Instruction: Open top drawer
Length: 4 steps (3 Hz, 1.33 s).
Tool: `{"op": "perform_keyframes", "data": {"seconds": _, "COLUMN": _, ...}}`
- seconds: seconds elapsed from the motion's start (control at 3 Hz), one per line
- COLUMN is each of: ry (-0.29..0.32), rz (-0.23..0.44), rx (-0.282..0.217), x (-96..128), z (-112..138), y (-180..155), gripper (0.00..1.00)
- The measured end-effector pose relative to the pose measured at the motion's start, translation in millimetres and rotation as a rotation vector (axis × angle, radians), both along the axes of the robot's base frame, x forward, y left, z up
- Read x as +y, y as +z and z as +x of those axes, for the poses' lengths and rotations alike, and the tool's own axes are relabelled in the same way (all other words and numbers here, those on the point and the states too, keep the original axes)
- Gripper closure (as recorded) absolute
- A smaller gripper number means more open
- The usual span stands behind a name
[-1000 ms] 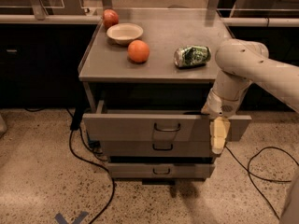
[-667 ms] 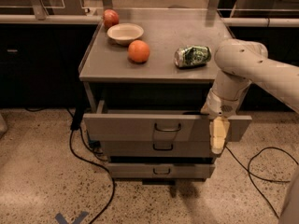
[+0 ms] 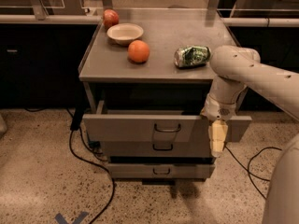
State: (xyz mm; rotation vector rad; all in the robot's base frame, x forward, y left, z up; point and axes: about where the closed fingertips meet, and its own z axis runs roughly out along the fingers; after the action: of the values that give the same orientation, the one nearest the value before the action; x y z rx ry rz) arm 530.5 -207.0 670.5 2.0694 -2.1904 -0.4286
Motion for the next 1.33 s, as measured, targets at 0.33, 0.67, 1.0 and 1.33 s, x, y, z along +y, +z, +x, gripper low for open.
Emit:
{"op": "perform_keyframes", "data": {"seconds": 0.33, "ry": -0.009, "rz": -0.019, "rx": 0.018, "x": -4.5, "z": -8.8, "y": 5.8, "gripper": 0.0}}
{"op": "perform_keyframes", "data": {"seconds": 0.67, "ry": -0.03, "rz": -0.046, "rx": 0.098, "x": -12.9, "z": -44.5, "y": 15.5, "gripper": 0.0}}
{"op": "perform_keyframes", "data": {"seconds": 1.0, "ry": -0.031, "rz": -0.042, "rx": 0.088, "x": -12.3, "z": -44.2, "y": 13.0, "gripper": 0.0}}
{"op": "perform_keyframes", "data": {"seconds": 1.33, "ry": -0.032, "rz": -0.06, "rx": 0.072, "x": -11.4, "z": -57.8, "y": 11.5, "gripper": 0.0}}
